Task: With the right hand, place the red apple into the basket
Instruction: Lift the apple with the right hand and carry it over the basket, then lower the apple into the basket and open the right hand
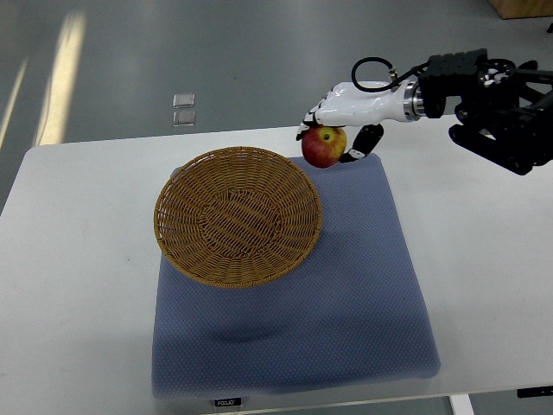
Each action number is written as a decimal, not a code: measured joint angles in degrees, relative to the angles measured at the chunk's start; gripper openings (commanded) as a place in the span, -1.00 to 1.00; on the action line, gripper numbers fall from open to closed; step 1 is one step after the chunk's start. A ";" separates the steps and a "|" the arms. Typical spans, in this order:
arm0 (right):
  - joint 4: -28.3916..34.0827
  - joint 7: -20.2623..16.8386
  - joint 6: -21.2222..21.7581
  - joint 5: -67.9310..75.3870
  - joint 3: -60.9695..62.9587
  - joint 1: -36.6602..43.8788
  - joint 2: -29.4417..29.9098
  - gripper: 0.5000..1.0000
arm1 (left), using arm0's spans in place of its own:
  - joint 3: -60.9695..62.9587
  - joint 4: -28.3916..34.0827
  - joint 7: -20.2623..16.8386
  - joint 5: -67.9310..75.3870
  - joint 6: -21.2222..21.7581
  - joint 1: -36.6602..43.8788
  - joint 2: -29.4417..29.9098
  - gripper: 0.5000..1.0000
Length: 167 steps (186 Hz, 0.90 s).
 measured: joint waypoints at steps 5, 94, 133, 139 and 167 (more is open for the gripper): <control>0.05 -0.01 -0.08 0.12 0.00 0.22 1.16 -0.25 | 0.01 0.01 0.01 0.00 0.00 0.02 0.00 1.00; -1.10 -1.28 -0.39 2.49 -0.07 -2.11 13.85 -0.15 | -0.01 0.03 0.03 0.00 0.00 0.02 0.00 1.00; -3.91 -2.12 -0.69 2.49 -0.10 -5.08 16.37 0.01 | 0.00 0.03 0.03 0.00 0.00 0.02 0.00 1.00; -4.41 -2.14 -0.85 2.48 -0.10 -5.34 16.58 0.01 | 0.00 0.03 0.03 0.00 0.00 0.02 0.00 1.00; -5.64 -2.18 -1.25 2.44 -0.10 -5.82 16.77 0.20 | 0.01 0.03 0.03 0.00 0.00 0.02 0.00 1.00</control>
